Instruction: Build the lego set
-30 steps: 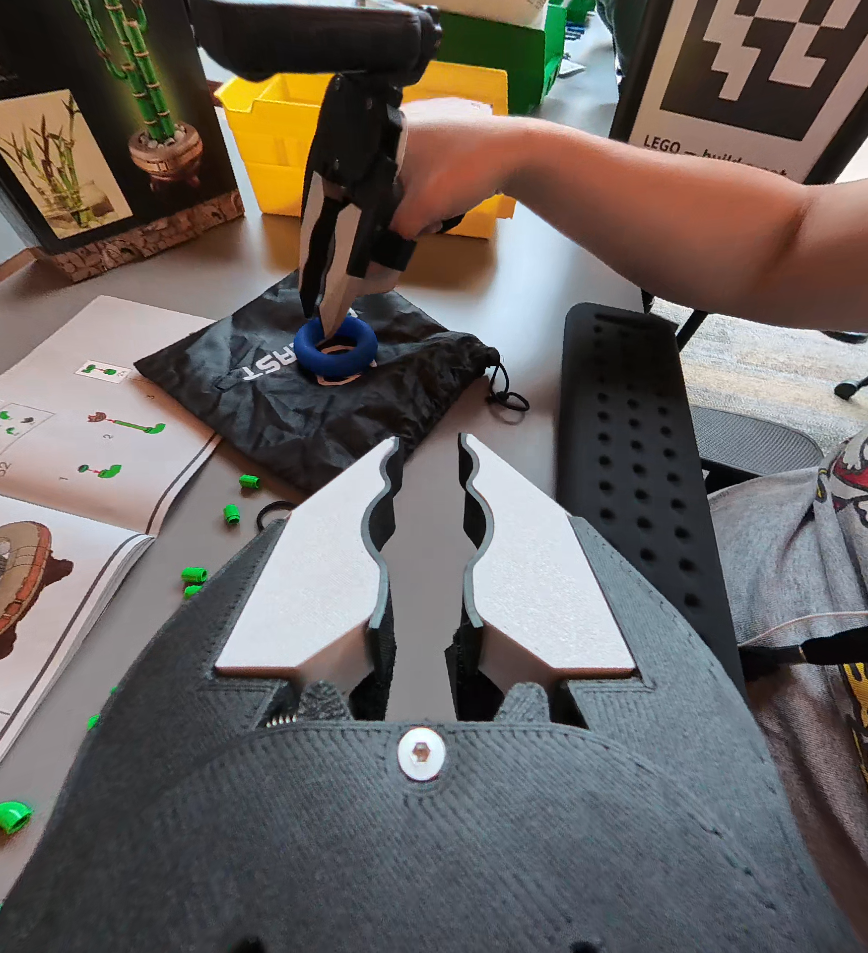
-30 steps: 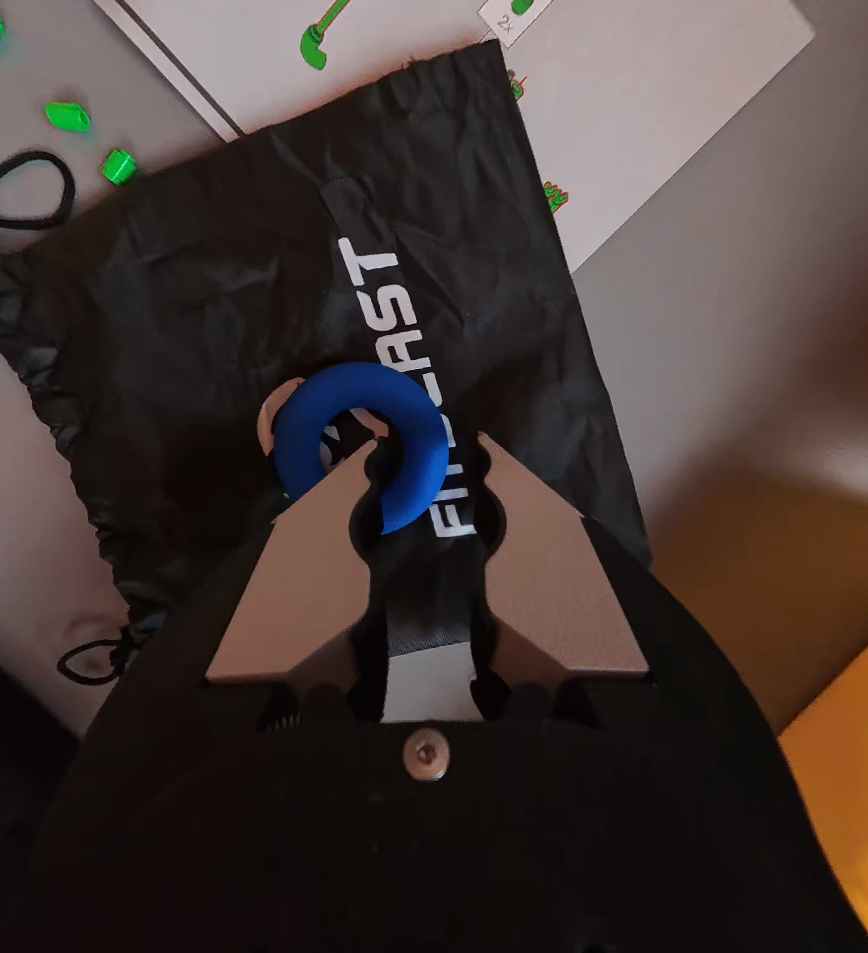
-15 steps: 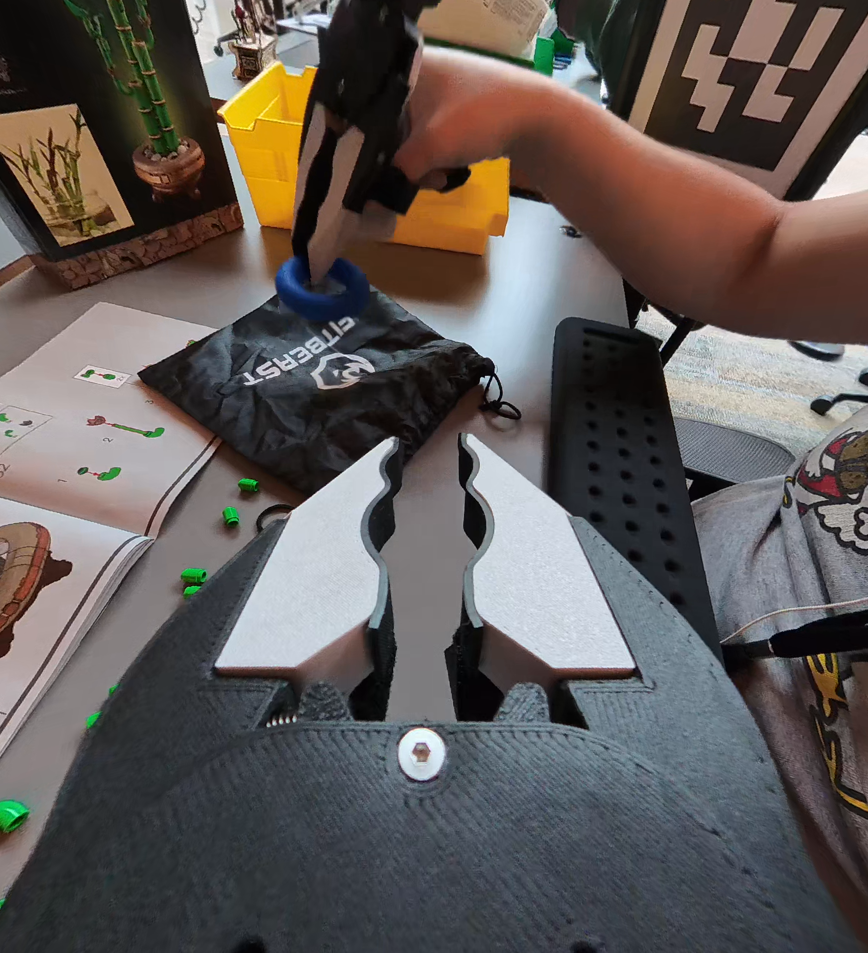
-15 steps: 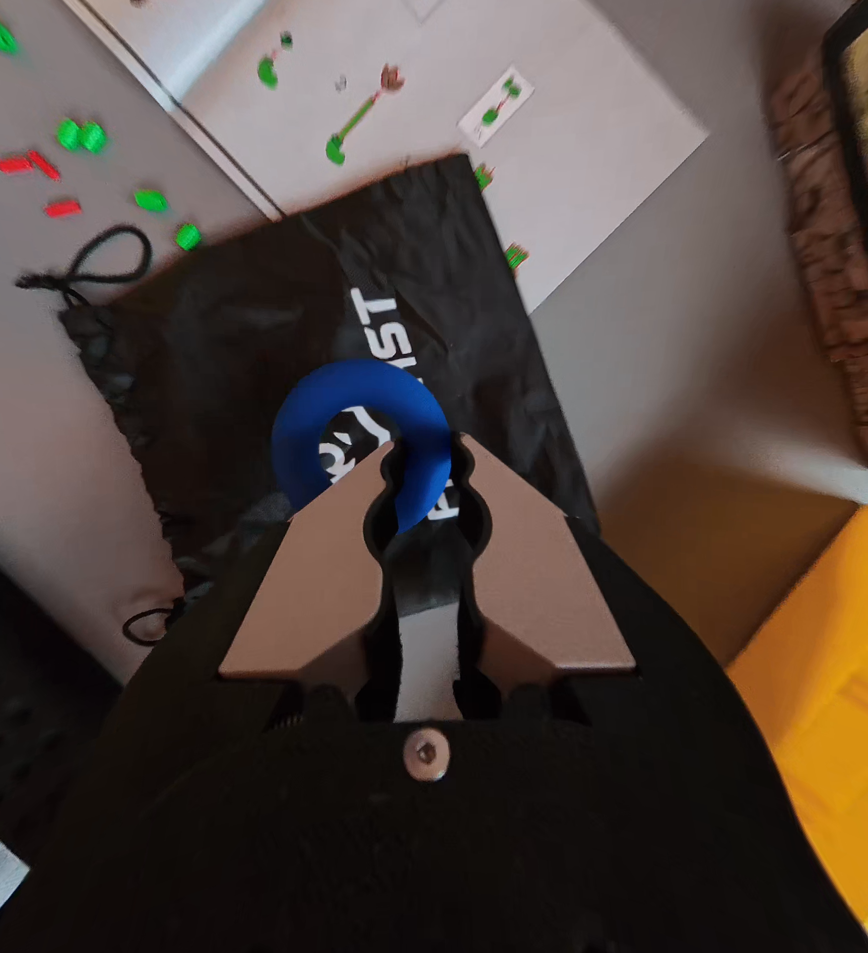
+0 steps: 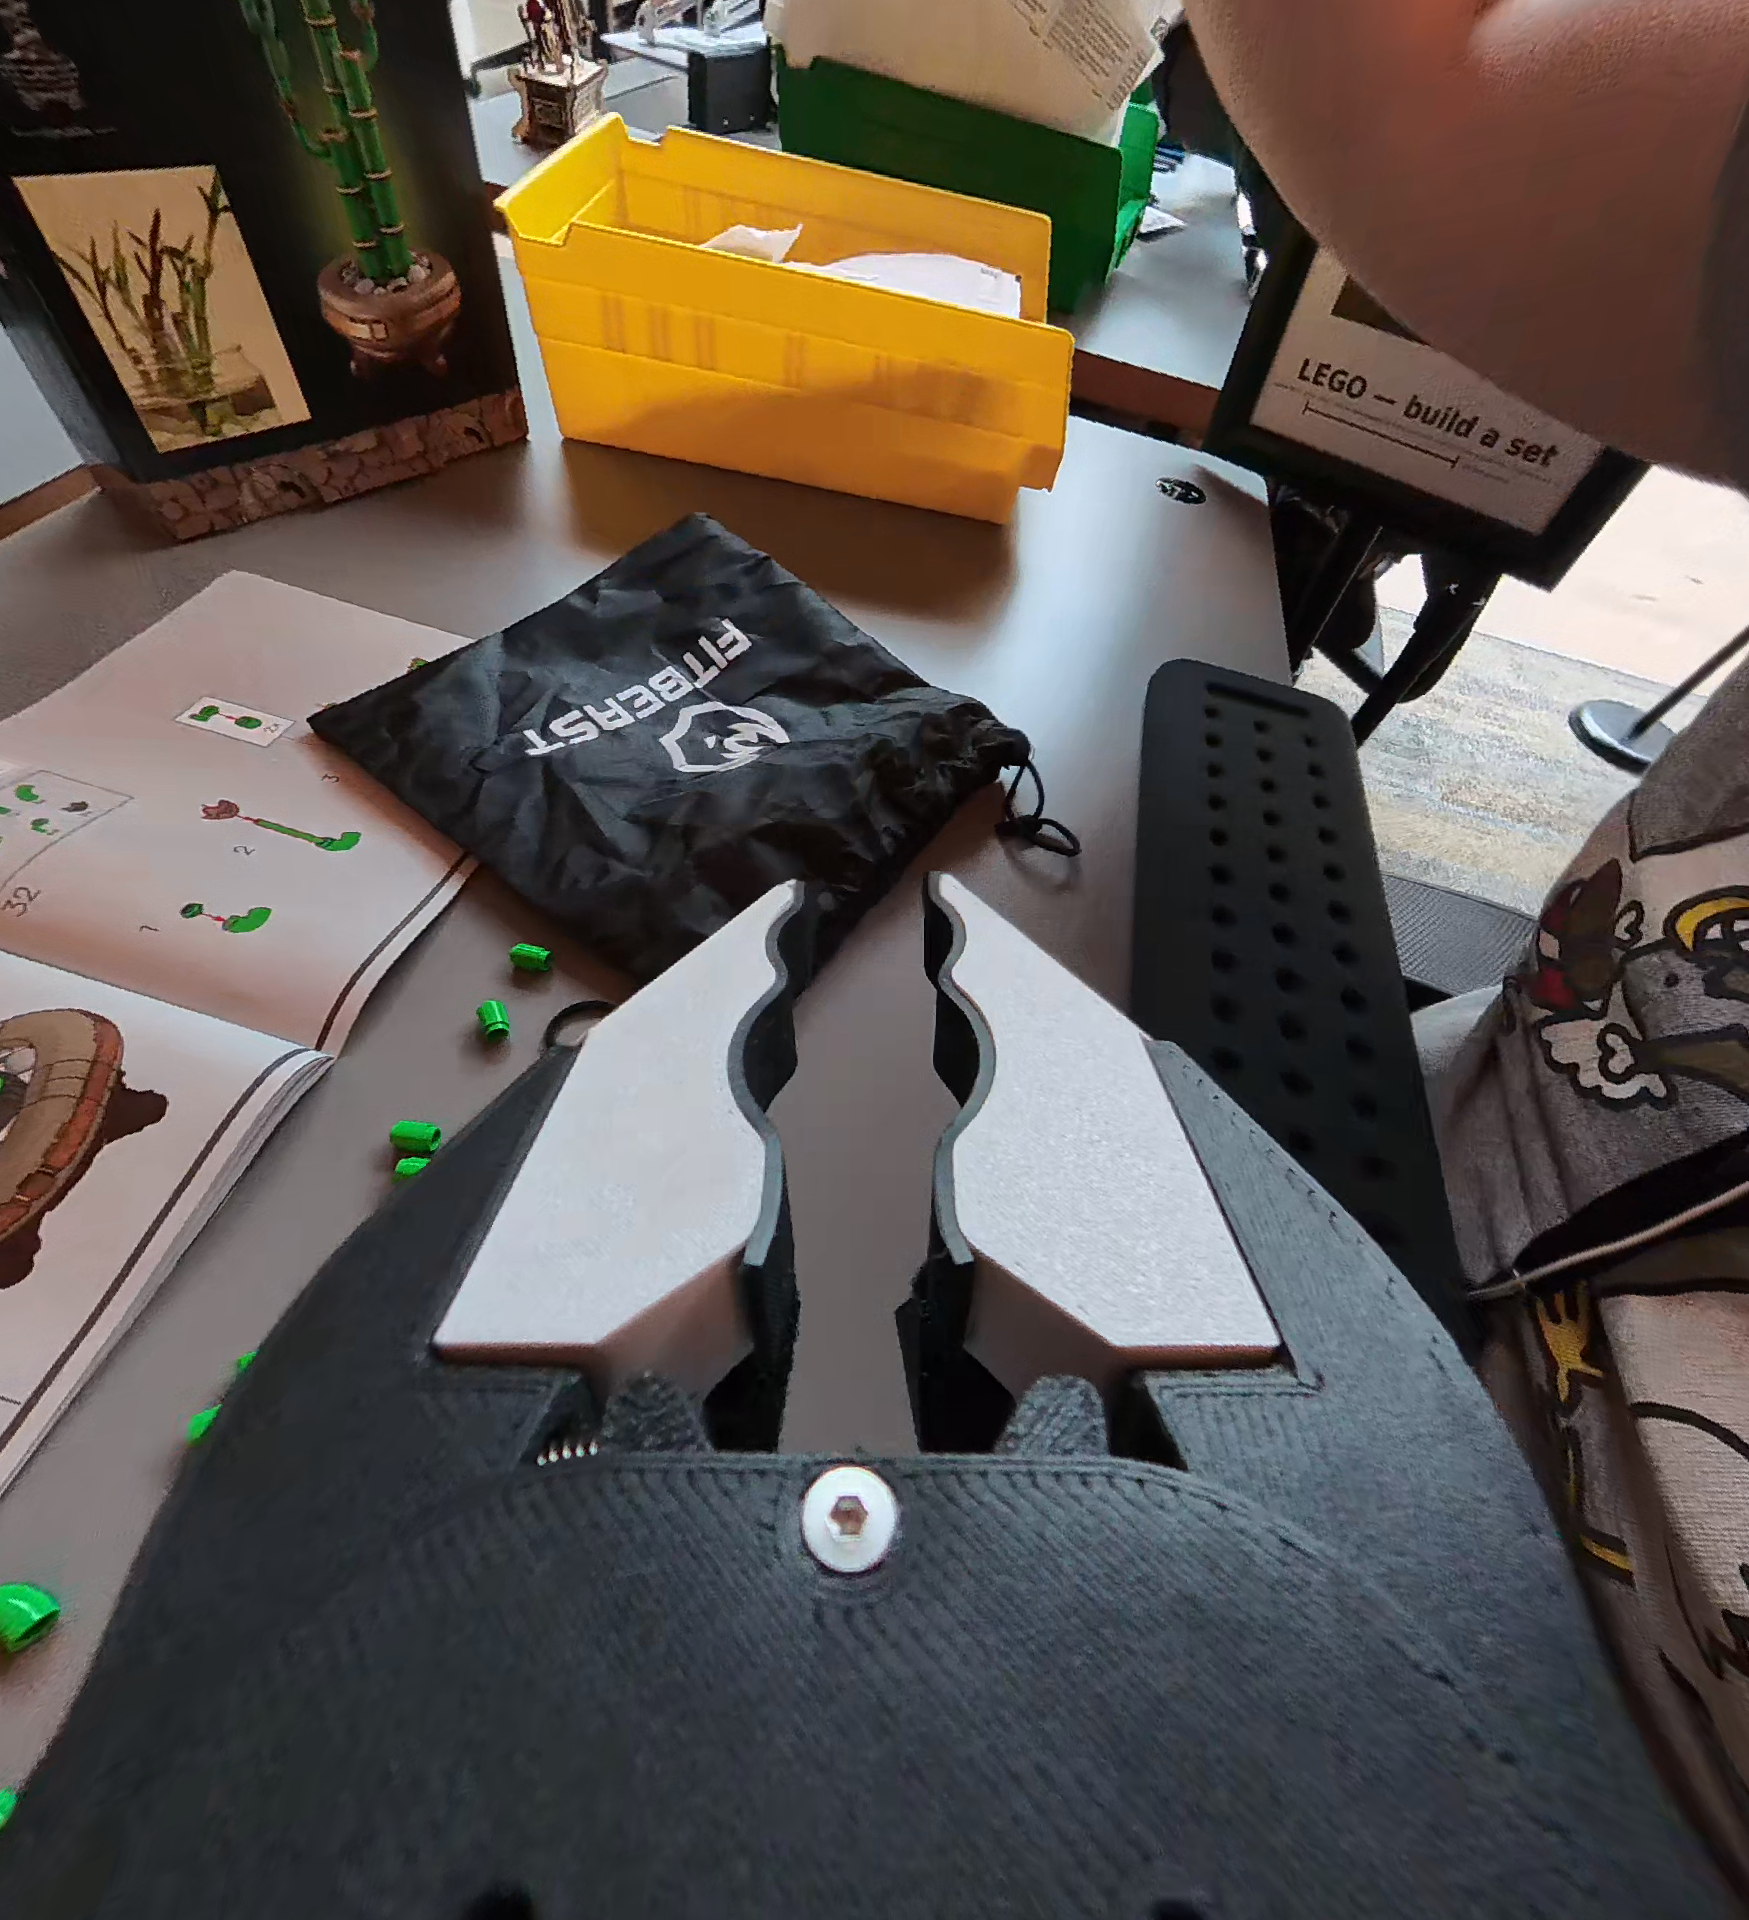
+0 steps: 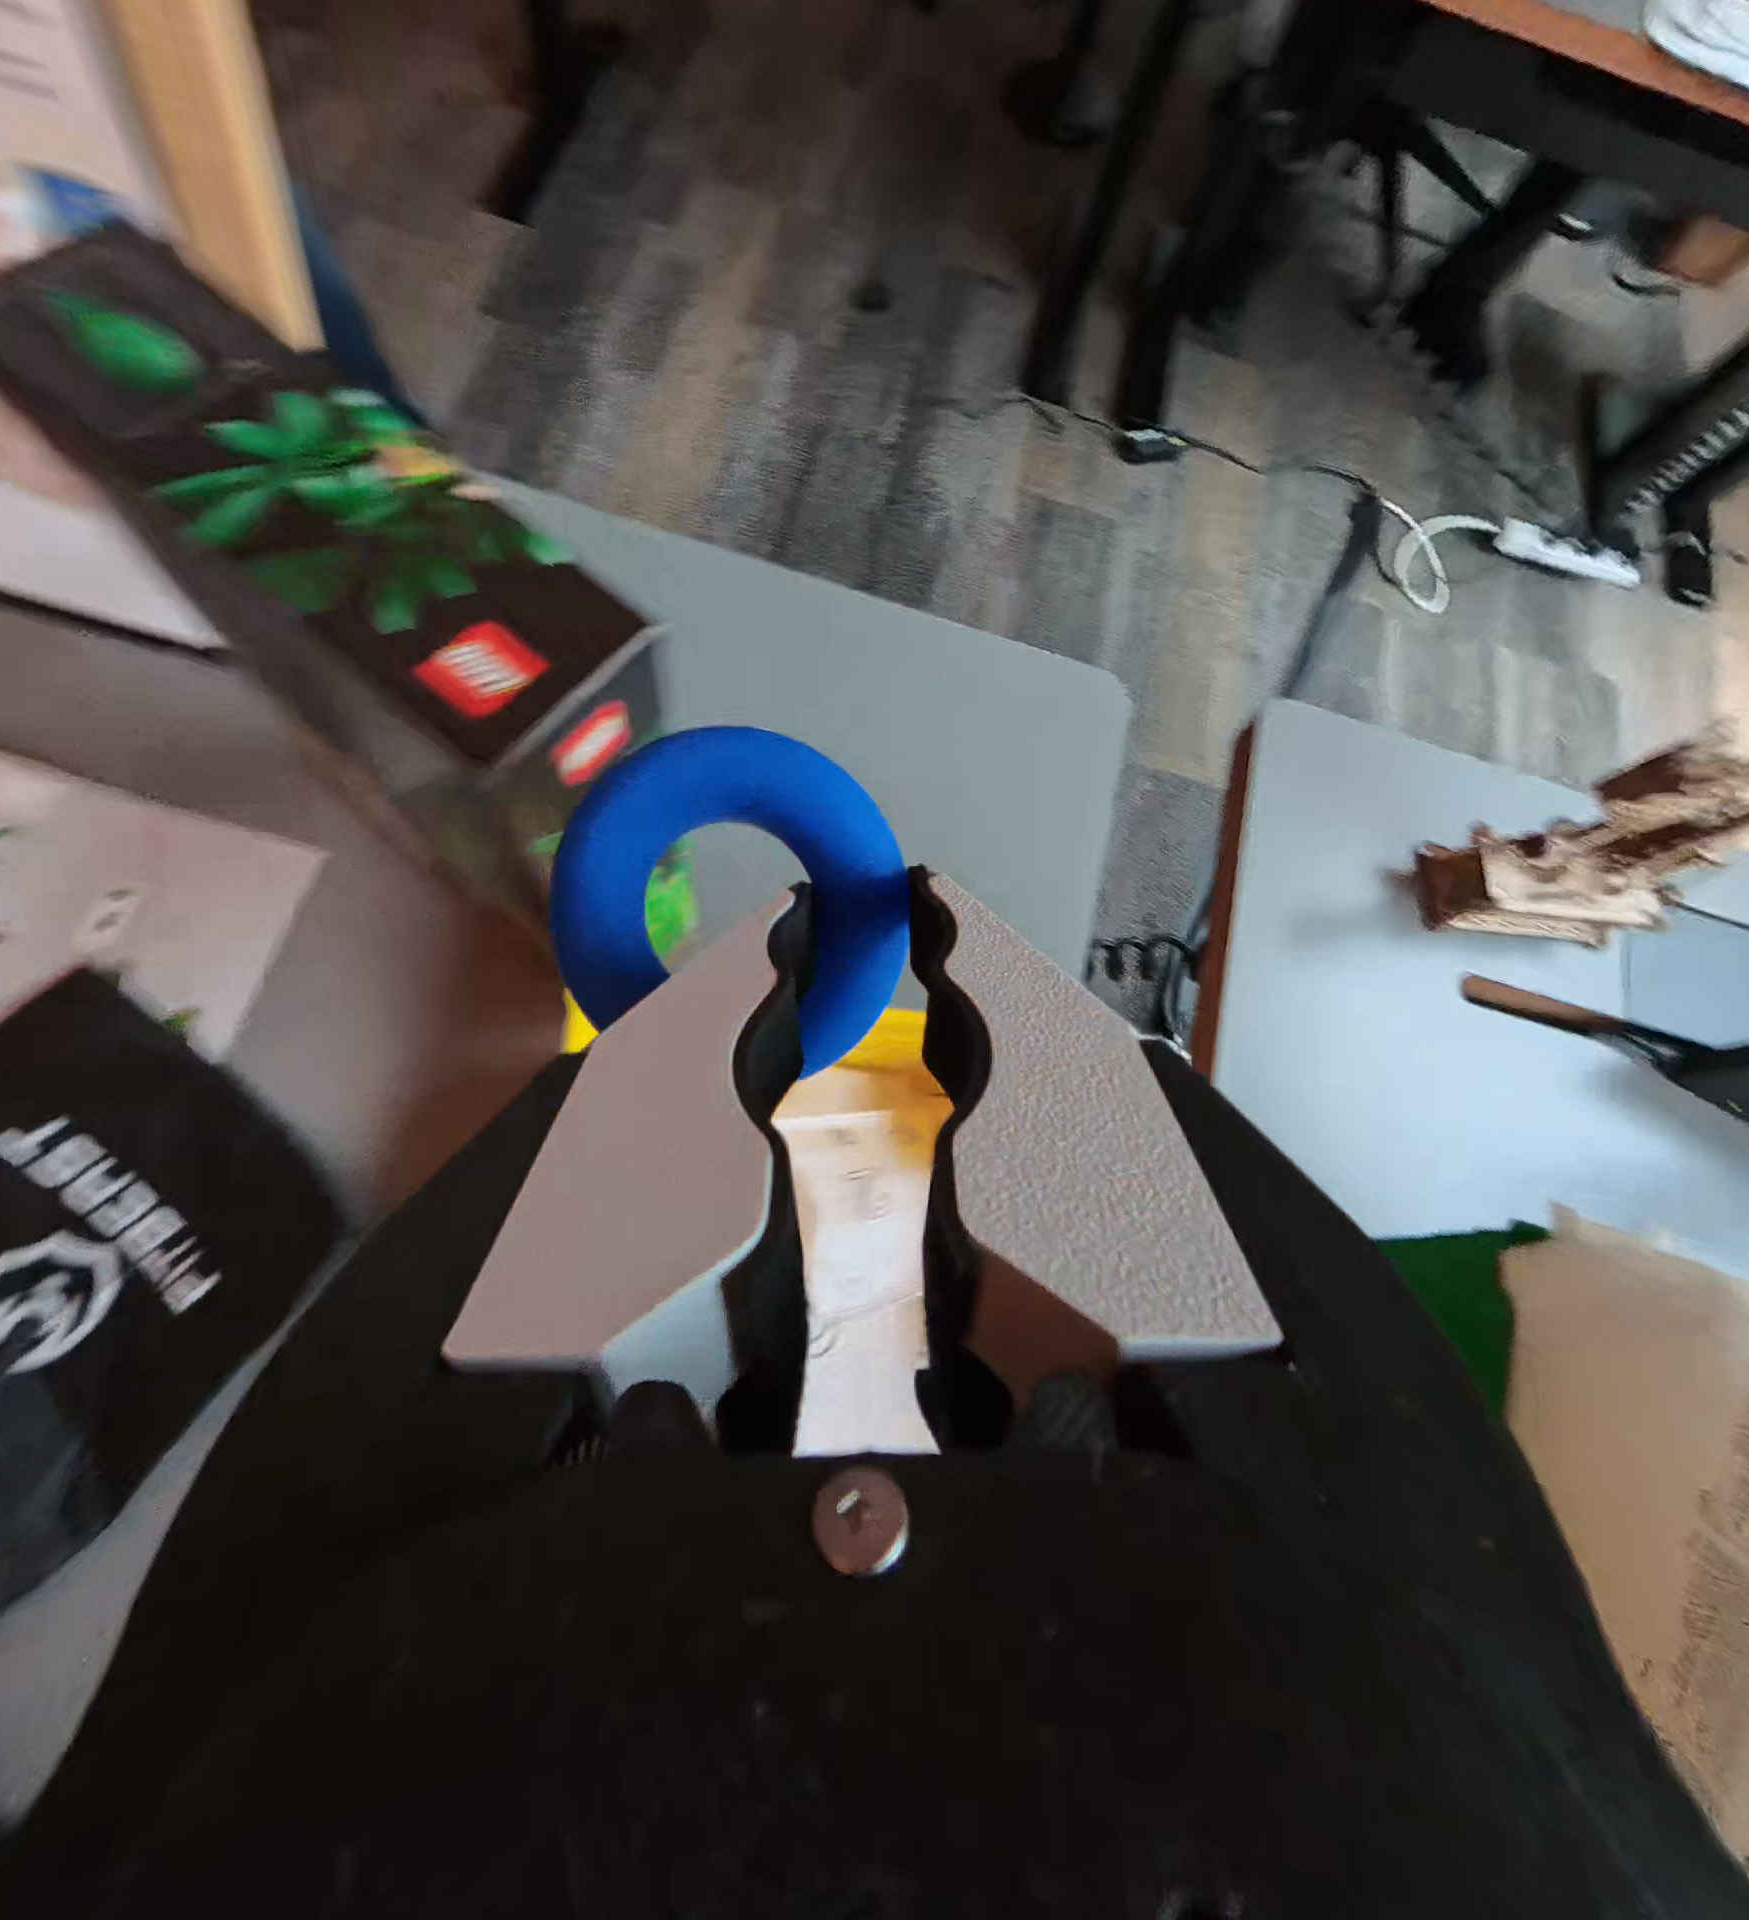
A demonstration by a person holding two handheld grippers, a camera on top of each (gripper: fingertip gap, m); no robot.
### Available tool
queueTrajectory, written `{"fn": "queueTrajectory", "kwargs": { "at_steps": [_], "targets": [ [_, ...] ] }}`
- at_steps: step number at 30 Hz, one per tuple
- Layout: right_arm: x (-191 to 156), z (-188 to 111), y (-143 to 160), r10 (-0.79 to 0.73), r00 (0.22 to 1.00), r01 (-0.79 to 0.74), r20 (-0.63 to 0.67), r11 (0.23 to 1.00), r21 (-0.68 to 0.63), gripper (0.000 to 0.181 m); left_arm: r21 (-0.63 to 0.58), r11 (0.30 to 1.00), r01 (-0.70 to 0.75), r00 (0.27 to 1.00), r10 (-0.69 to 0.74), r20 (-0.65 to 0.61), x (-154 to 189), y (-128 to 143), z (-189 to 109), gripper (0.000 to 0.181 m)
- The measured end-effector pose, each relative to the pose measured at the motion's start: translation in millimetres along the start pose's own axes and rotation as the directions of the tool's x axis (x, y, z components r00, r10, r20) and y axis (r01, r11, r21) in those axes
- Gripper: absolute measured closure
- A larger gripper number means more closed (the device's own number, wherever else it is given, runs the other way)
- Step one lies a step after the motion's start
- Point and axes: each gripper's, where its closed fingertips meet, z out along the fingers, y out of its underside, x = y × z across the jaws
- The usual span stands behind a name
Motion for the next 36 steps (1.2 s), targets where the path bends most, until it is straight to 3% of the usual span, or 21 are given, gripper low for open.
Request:
{"fn": "queueTrajectory", "kwargs": {
  "at_steps": [2, 5, 10, 16, 24, 36],
  "targets": [
    [34.5, 39.2, -0.3, 0.048, 0.996, -0.051, -0.077, 0.998, -0.043, 0.165, 0.001, 1.0, 0.017, 1.0, -0.017, 0.005, -4.5, 1.7, 1.0, 0.162],
    [59.3, 106.3, 16.9, 0.106, 0.99, -0.118, -0.095, 0.983, -0.138, 0.165, 0.006, 0.999, 0.046, 0.999, -0.046, 0.001, -8.7, 1.3, 1.9, 0.161],
    [77.8, 199.3, 59.6, 0.117, 0.987, -0.145, -0.109, 0.943, -0.3, 0.165, 0.031, 0.998, 0.052, 0.999, -0.053, 0.008, -13.1, -8.5, 1.6, 0.16],
    [81.3, 274.2, 108.0, 0.032, 0.995, -0.074, -0.098, 0.888, -0.454, 0.165, 0.024, 0.999, 0.021, 1.0, -0.021, 0.013, -18.0, -11.9, 6.8, 0.159],
    [85.3, 311.2, 134.1, -0.015, 0.996, -0.033, -0.083, 0.841, -0.541, 0.164, 0.018, 0.999, 0.034, 0.999, -0.034, 0.006, -22.1, -9.5, 12.1, 0.16],
    [85.7, 311.8, 144.8, 0.02, 0.996, -0.067, -0.087, 0.82, -0.568, 0.163, 0.013, 0.999, 0.039, 0.999, -0.039, 0.012, -23.0, -7.0, 12.6, 0.161]
  ]
}}
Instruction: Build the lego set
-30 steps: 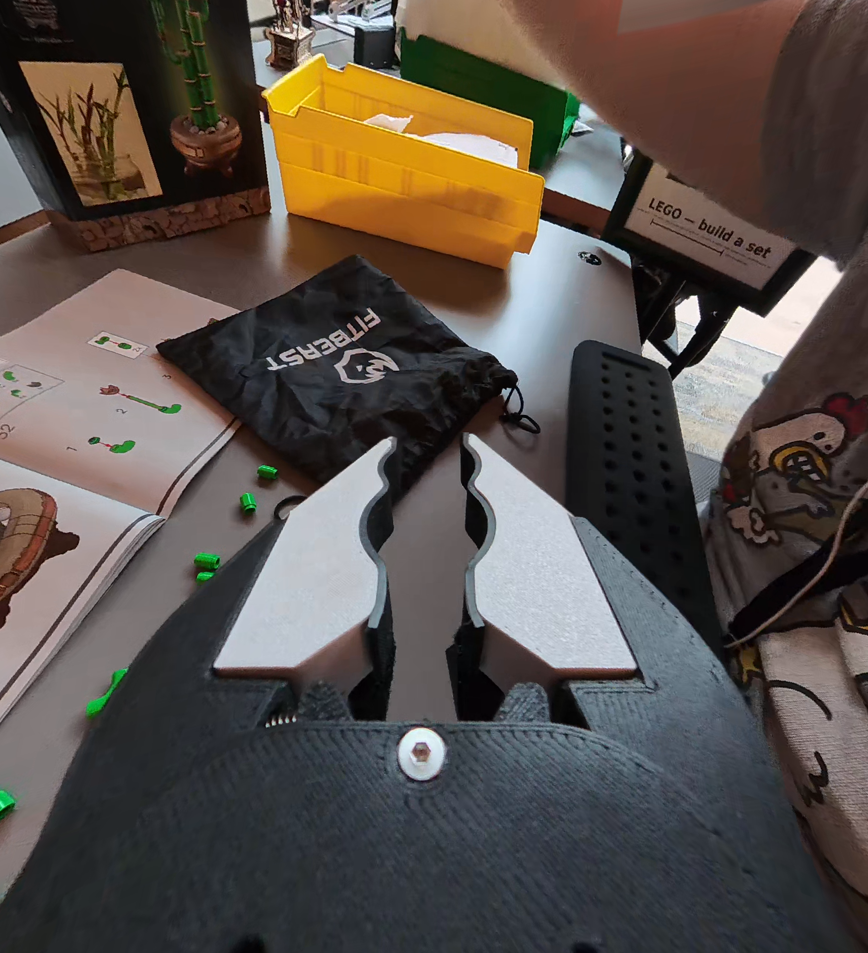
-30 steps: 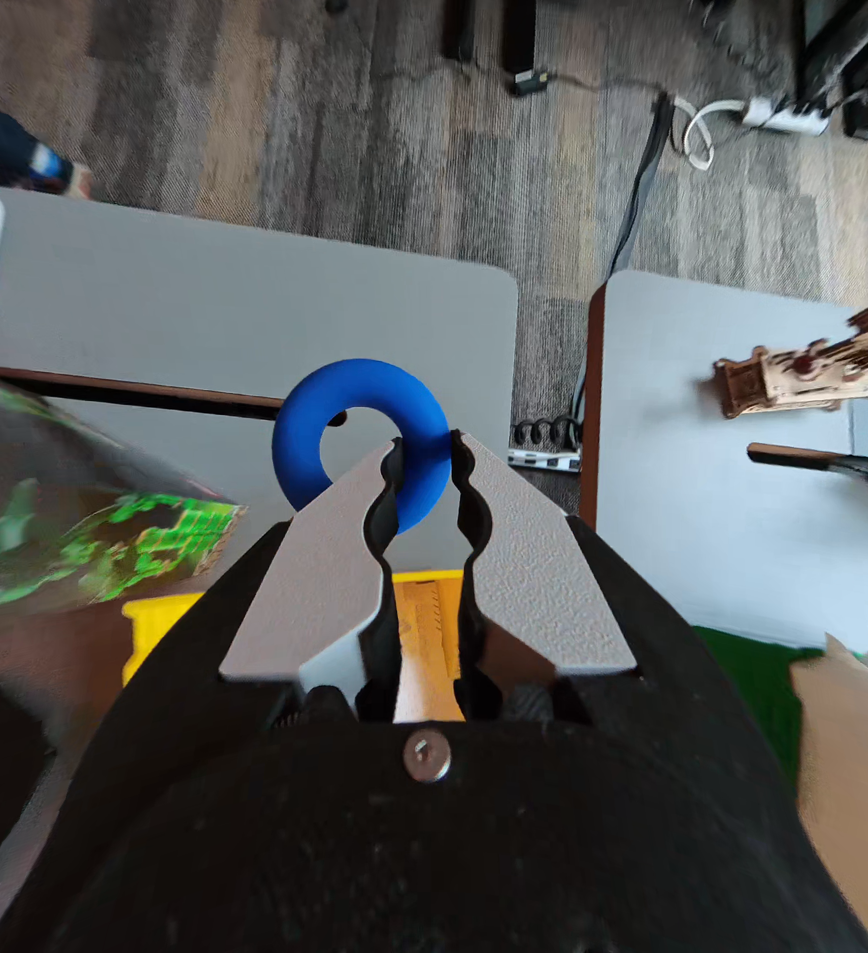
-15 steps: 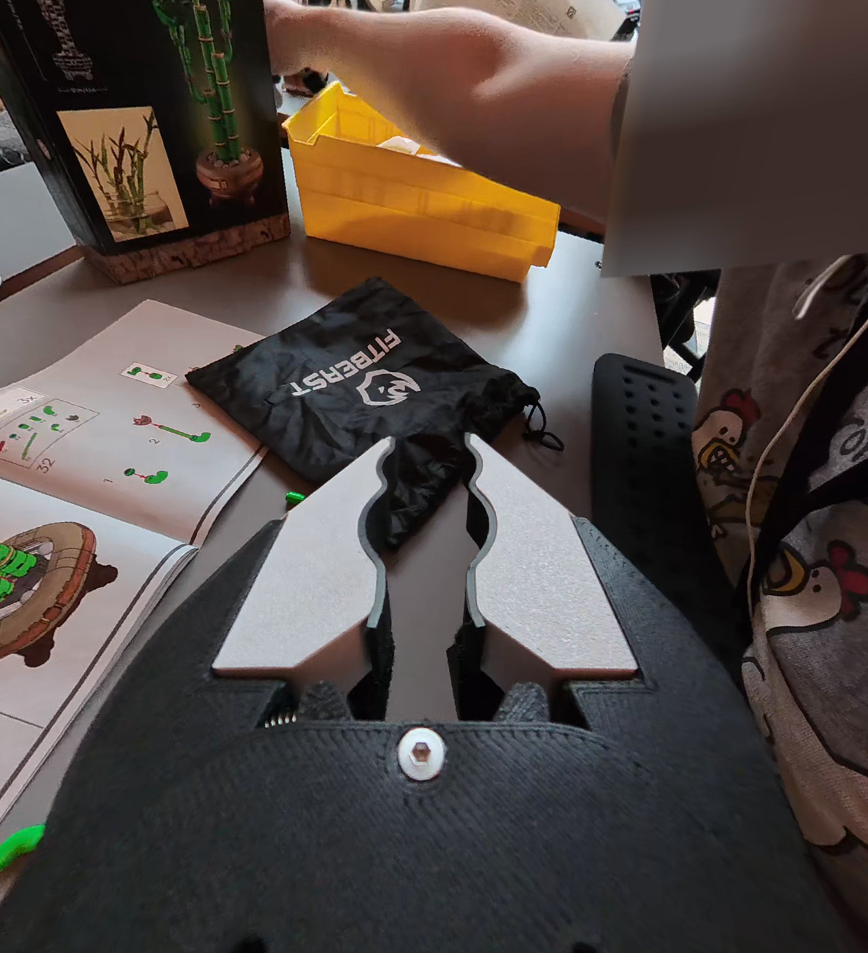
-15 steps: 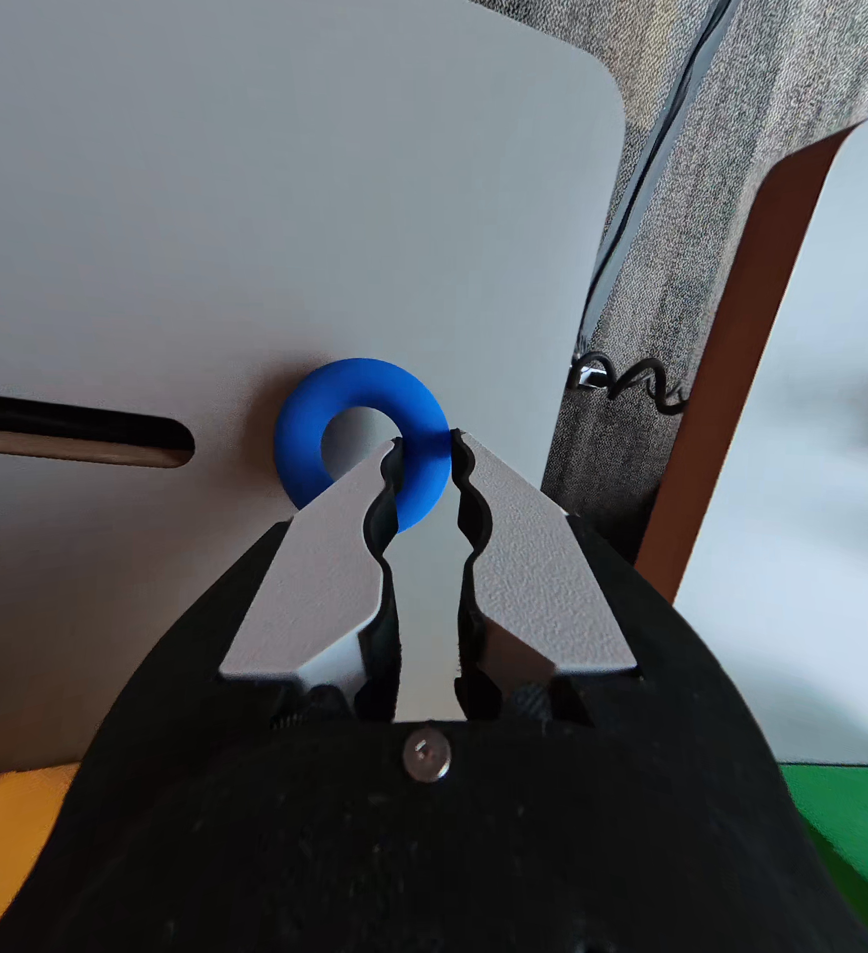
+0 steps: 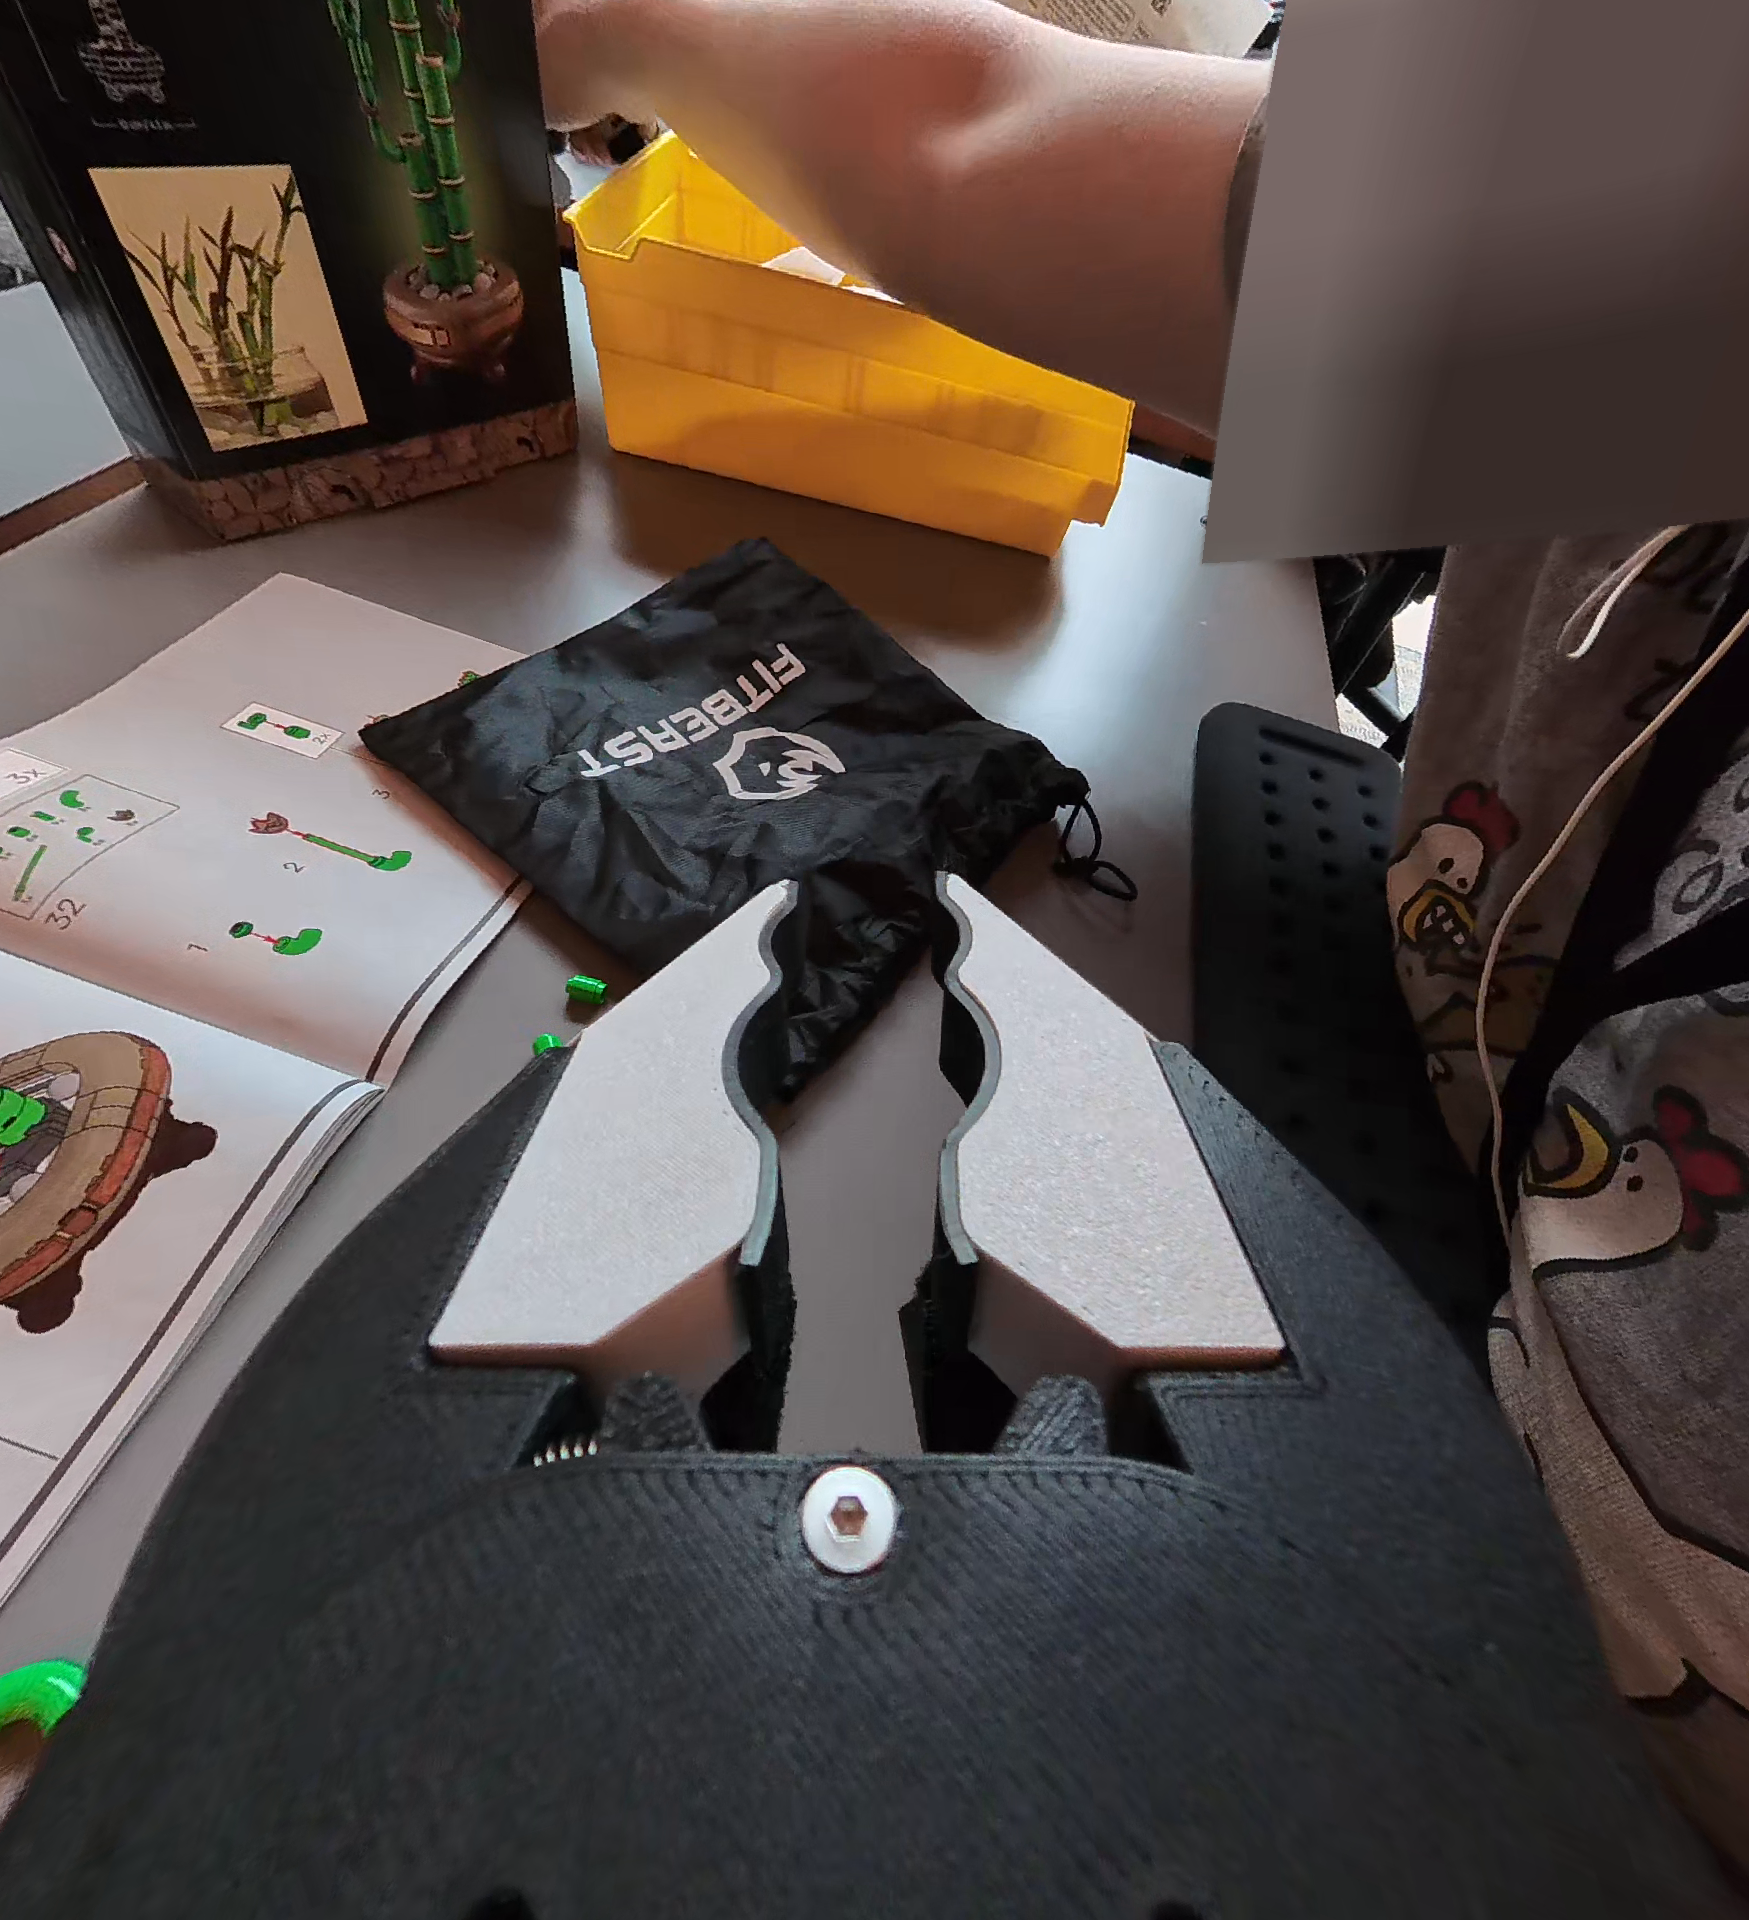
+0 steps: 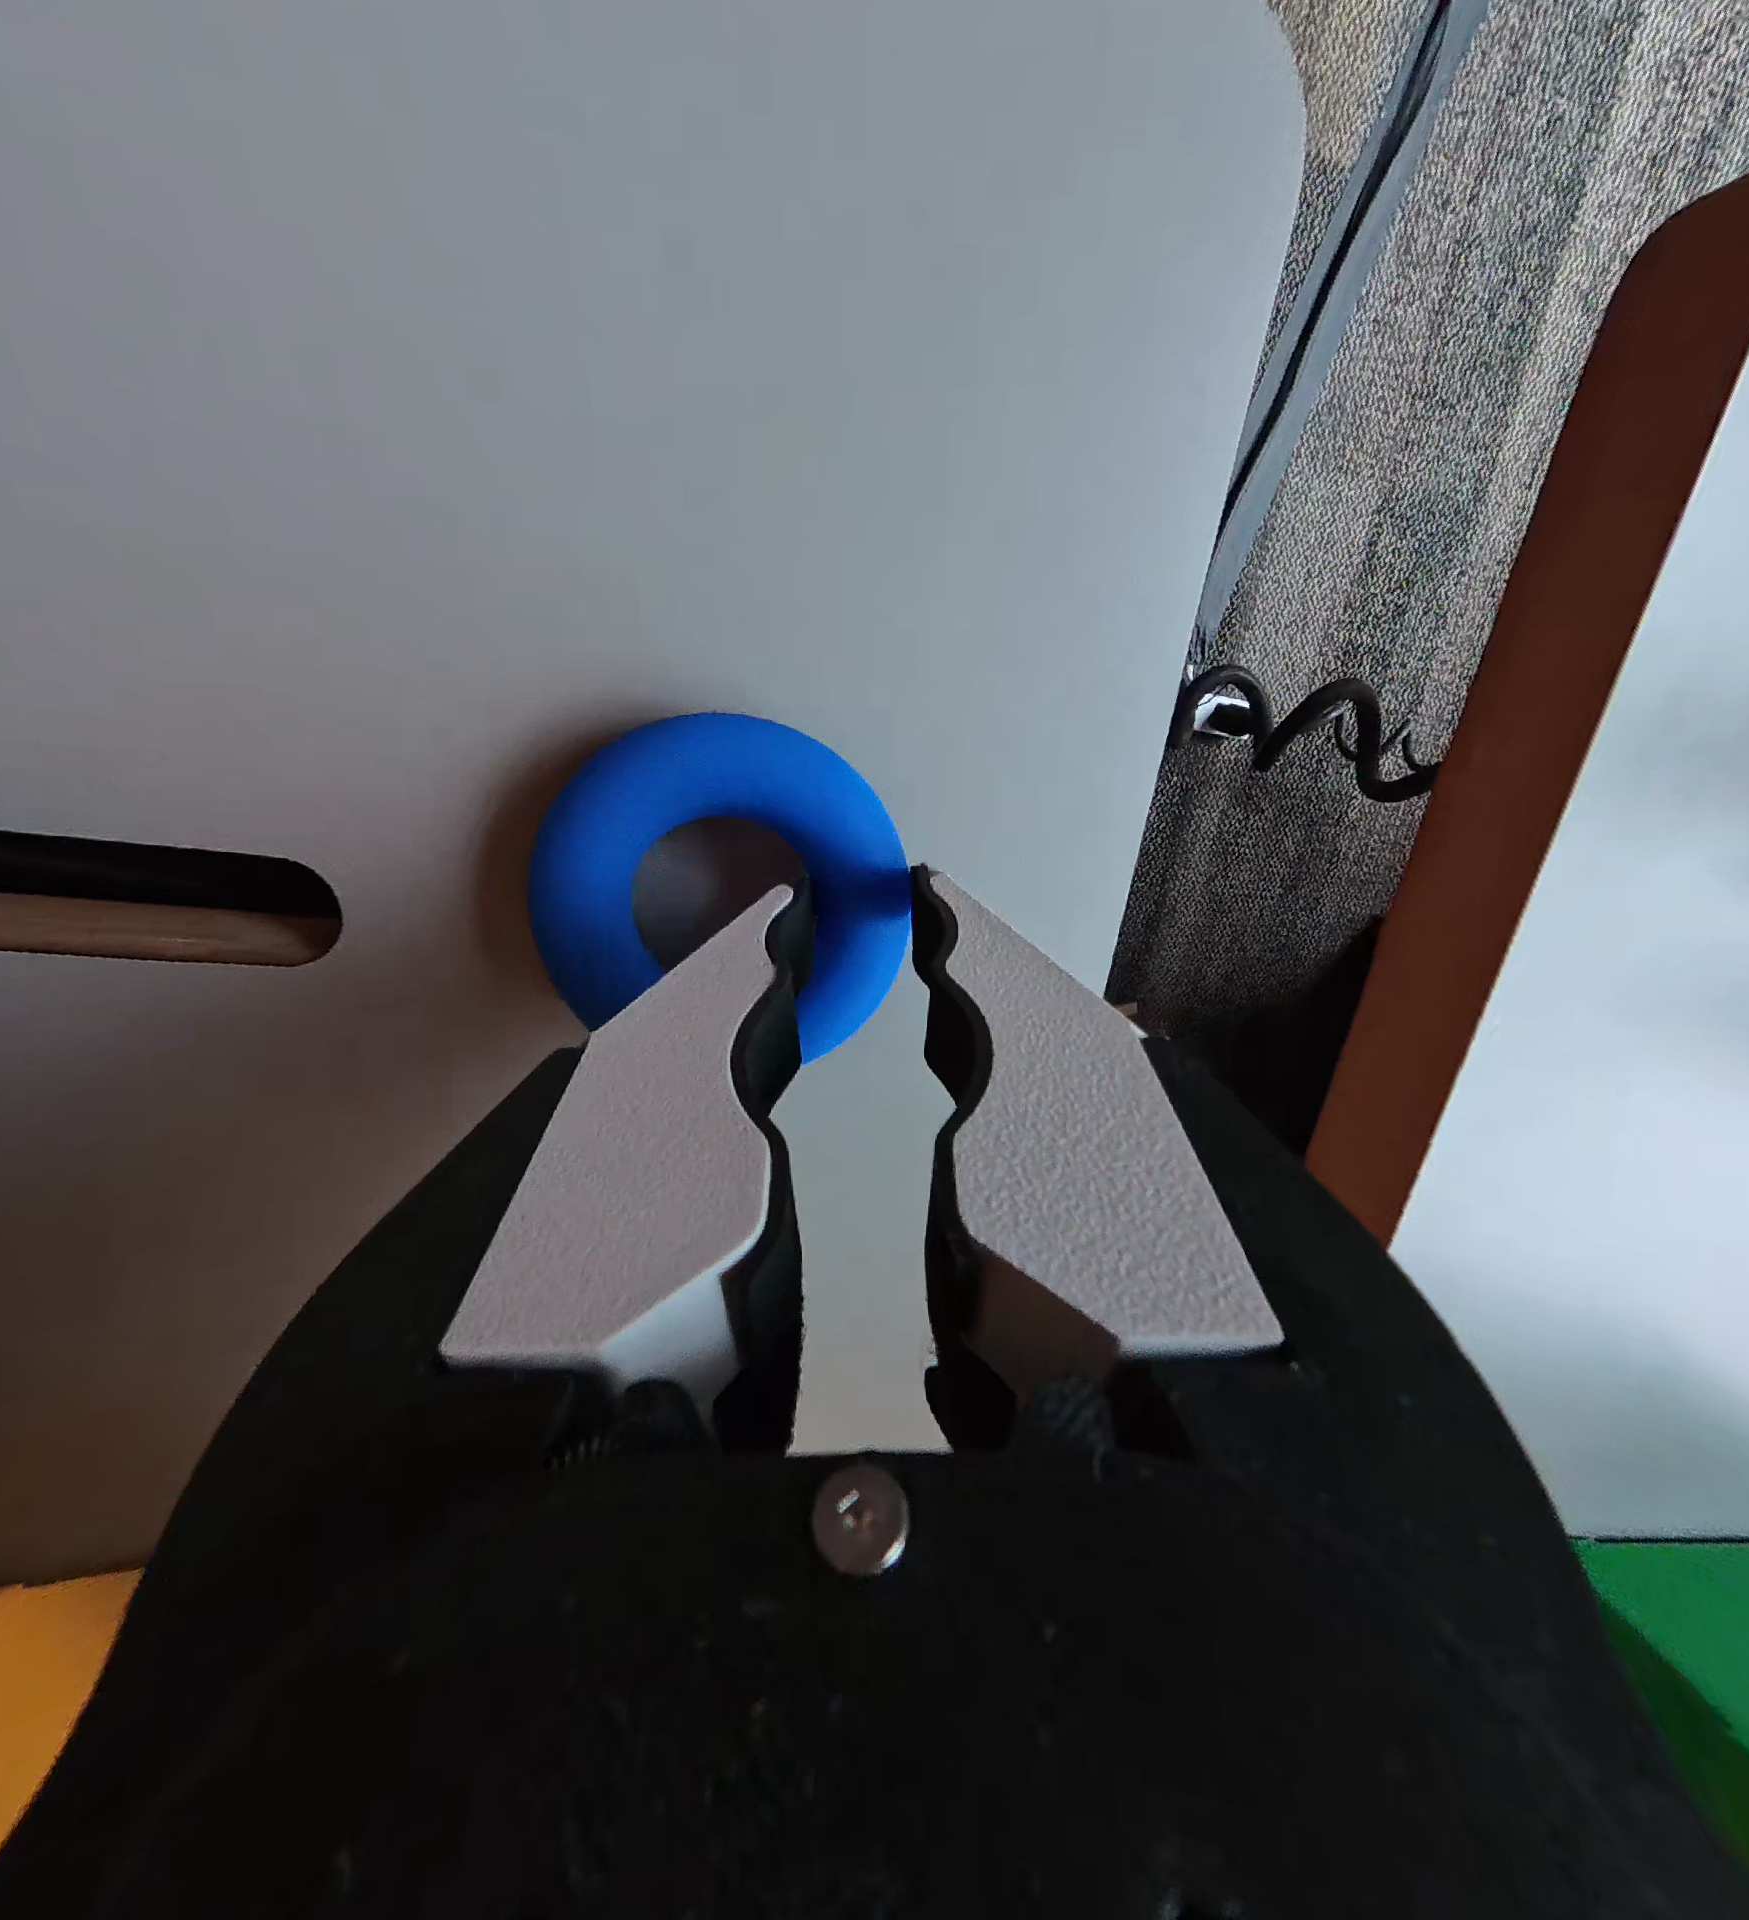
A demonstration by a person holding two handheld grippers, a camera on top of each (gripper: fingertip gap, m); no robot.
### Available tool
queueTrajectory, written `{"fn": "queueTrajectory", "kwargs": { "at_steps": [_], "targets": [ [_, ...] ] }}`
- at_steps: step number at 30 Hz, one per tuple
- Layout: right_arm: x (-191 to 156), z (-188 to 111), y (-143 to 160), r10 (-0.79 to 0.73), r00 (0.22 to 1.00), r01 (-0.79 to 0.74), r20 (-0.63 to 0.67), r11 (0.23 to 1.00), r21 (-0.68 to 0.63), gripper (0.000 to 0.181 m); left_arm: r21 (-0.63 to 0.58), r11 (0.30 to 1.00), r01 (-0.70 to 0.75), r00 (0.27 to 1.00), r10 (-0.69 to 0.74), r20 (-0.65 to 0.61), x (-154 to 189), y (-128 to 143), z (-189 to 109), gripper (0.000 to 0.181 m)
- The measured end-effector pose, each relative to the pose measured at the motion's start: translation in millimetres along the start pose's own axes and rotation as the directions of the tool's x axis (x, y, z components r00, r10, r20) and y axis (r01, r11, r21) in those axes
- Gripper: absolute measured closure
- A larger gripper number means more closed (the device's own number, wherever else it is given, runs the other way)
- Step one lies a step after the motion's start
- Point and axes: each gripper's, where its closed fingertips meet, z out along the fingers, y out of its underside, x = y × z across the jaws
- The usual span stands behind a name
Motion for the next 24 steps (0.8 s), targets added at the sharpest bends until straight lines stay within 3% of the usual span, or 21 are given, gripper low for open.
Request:
{"fn": "queueTrajectory", "kwargs": {
  "at_steps": [6, 13, 18, 24],
  "targets": [
    [0.6, -4.1, -2.8, 0.062, 0.997, -0.064, 0.035, 0.997, 0.051, 0.154, 0.004, 1.0, -0.007, 1.0, 0.007, 0.004, 0.2, -0.3, -2.0, 0.16],
    [13.5, -50.4, -7.9, 0.087, 0.996, -0.085, -0.008, 0.985, 0.152, 0.153, 0.018, 0.999, -0.026, 1.0, 0.027, -0.011, 6.9, -5.2, -5.5, 0.16],
    [14.3, -116.2, -3.6, 0.091, 0.994, -0.074, -0.053, 0.964, 0.256, 0.153, 0.038, 0.997, -0.068, 0.997, 0.069, -0.03, 22.1, -11.1, -9.0, 0.16],
    [-8.0, -230.1, 20.8, 0.101, 0.984, -0.028, -0.144, 0.896, 0.443, 0.153, 0.049, 0.991, -0.124, 0.991, 0.126, -0.042, 40.8, -11.6, -12.0, 0.159]
  ]
}}
